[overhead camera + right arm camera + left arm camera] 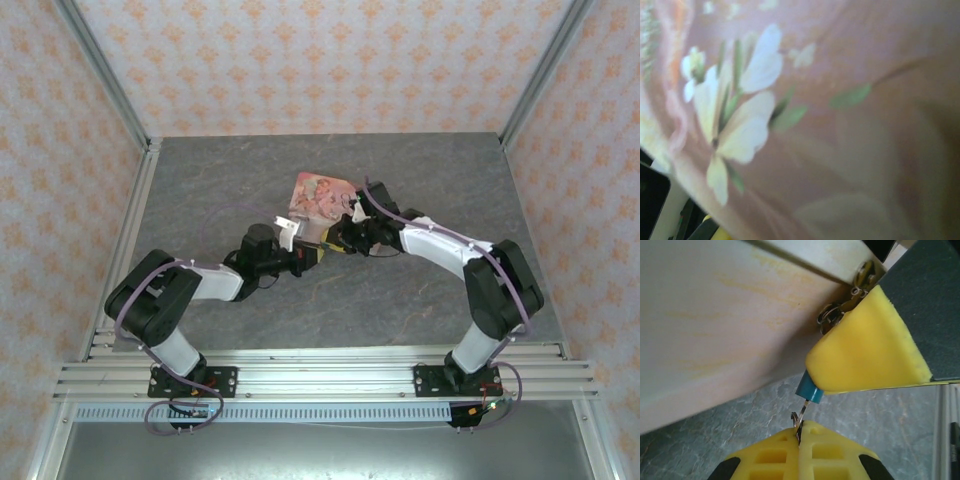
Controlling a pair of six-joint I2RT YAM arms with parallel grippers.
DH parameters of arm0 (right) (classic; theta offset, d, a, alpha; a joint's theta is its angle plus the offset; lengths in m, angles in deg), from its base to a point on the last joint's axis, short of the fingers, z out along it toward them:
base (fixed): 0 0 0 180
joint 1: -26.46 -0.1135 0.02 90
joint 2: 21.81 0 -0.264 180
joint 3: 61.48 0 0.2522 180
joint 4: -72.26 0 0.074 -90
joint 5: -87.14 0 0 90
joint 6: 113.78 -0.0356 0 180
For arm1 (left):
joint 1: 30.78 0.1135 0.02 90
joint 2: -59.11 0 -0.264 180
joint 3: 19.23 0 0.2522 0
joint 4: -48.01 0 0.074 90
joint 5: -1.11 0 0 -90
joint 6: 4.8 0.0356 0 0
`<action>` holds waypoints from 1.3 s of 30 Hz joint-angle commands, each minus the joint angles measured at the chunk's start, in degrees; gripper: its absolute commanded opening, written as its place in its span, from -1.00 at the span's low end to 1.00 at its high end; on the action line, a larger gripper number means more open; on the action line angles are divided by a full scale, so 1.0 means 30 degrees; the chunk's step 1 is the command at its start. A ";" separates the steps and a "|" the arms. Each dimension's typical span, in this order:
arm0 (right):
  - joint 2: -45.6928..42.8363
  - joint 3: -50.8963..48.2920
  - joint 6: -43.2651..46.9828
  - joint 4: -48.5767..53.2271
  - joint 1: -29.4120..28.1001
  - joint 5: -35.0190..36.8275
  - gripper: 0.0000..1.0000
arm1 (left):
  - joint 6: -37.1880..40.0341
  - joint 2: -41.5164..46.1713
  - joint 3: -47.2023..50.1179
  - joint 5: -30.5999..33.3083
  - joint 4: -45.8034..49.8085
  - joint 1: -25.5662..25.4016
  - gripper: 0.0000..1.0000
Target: Unlock the padlock with the key
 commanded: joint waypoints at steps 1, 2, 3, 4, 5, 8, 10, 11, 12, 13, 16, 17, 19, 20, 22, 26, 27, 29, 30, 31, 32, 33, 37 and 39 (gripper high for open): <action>0.0742 -0.0592 -0.0996 -0.1924 -0.0374 -0.1678 -1.00 | 0.1613 -0.0377 -0.0184 0.0898 -0.0965 -0.1240 -1.00; 0.0829 -0.0718 -0.1057 -0.2056 -0.0374 -0.1740 -1.00 | 0.1724 -0.0643 -0.0198 0.1206 -0.1054 -0.1490 -1.00; 0.0934 -0.0784 -0.1078 -0.2115 -0.0374 -0.1762 -1.00 | 0.1785 -0.0867 -0.0198 0.1408 -0.1181 -0.1659 -1.00; 0.1032 -0.0845 -0.1049 -0.2168 -0.0374 -0.1819 -1.00 | 0.1790 -0.1141 -0.0198 0.1615 -0.1410 -0.1831 -1.00; 0.1158 -0.0927 -0.1009 -0.2194 -0.0375 -0.1835 -1.00 | 0.1786 -0.1439 -0.0198 0.1777 -0.1661 -0.1982 -1.00; 0.1521 -0.1221 -0.0855 -0.2355 -0.0360 -0.1755 -1.00 | 0.1506 -0.2275 -0.0169 0.2161 -0.2337 -0.2408 -1.00; 0.1808 -0.1513 -0.0816 -0.2644 -0.0374 -0.1758 -1.00 | 0.1367 -0.2839 -0.0111 0.2421 -0.2773 -0.2672 -1.00; 0.1982 -0.1675 -0.0804 -0.2786 -0.0374 -0.1771 -1.00 | 0.1322 -0.3103 -0.0056 0.2603 -0.2959 -0.2832 -1.00; 0.2128 -0.1829 -0.0800 -0.2931 -0.0374 -0.1771 -1.00 | 0.1266 -0.3311 0.0003 0.2793 -0.3166 -0.2964 -1.00; 0.2253 -0.1969 -0.0804 -0.3034 -0.0374 -0.1735 -1.00 | 0.1223 -0.3524 0.0104 0.3029 -0.3371 -0.3077 -1.00; 0.2587 -0.2165 -0.0679 -0.3196 -0.0374 -0.1667 -1.00 | 0.1121 -0.3973 0.0397 0.3784 -0.3853 -0.3342 -1.00; 0.2709 -0.2195 -0.0612 -0.3193 -0.0374 -0.1598 -1.00 | 0.1087 -0.4100 0.0513 0.4025 -0.4084 -0.3393 -1.00; 0.2801 -0.2252 -0.0533 -0.3154 -0.0374 -0.1451 -1.00 | 0.1028 -0.4276 0.0716 0.4440 -0.4253 -0.3466 -1.00; 0.2845 -0.2268 -0.0504 -0.3111 -0.0374 -0.1312 -0.94 | 0.1029 -0.4326 0.0787 0.4618 -0.4253 -0.3475 -1.00; 0.2889 -0.2312 -0.0391 -0.3029 -0.0374 -0.1147 -0.88 | 0.1031 -0.4443 0.0935 0.4870 -0.4856 -0.3526 -1.00; 0.2831 -0.2459 -0.0240 -0.2883 -0.0373 -0.0737 -0.79 | 0.1013 -0.4574 0.1127 0.5316 -0.5000 -0.3541 -1.00; 0.2831 -0.2473 -0.0193 -0.2821 -0.0374 -0.0636 -0.77 | 0.1001 -0.4631 0.1122 0.5327 -0.4992 -0.3556 -1.00; 0.2802 -0.2488 -0.0077 -0.2687 -0.0374 -0.0493 -0.77 | 0.0998 -0.4768 0.1142 0.5427 -0.5028 -0.3556 -1.00; 0.2780 -0.2515 -0.0053 -0.2620 -0.0374 -0.0431 -0.77 | 0.0948 -0.4802 0.1164 0.5519 -0.5122 -0.3557 -1.00; 0.2773 -0.2517 -0.0011 -0.2602 -0.0374 -0.0346 -0.77 | 0.0933 -0.4846 0.1199 0.5617 -0.5205 -0.3556 -1.00; 0.2744 -0.2545 0.0029 -0.2585 -0.0374 -0.0280 -0.80 | 0.0912 -0.4872 0.1237 0.5697 -0.5223 -0.3556 -1.00; 0.2715 -0.2521 0.0048 -0.2554 -0.0374 -0.0207 -0.81 | 0.0930 -0.4822 0.1237 0.5729 -0.5177 -0.3556 -1.00; 0.2391 -0.2514 0.0192 -0.2223 -0.0375 0.0543 -0.78 | 0.0986 -0.4324 0.1585 0.5876 -0.4975 -0.3483 -1.00; 0.1803 -0.2654 0.0296 -0.2213 -0.0374 0.1238 -0.73 | 0.0926 -0.3807 0.1906 0.5776 -0.4771 -0.3356 -1.00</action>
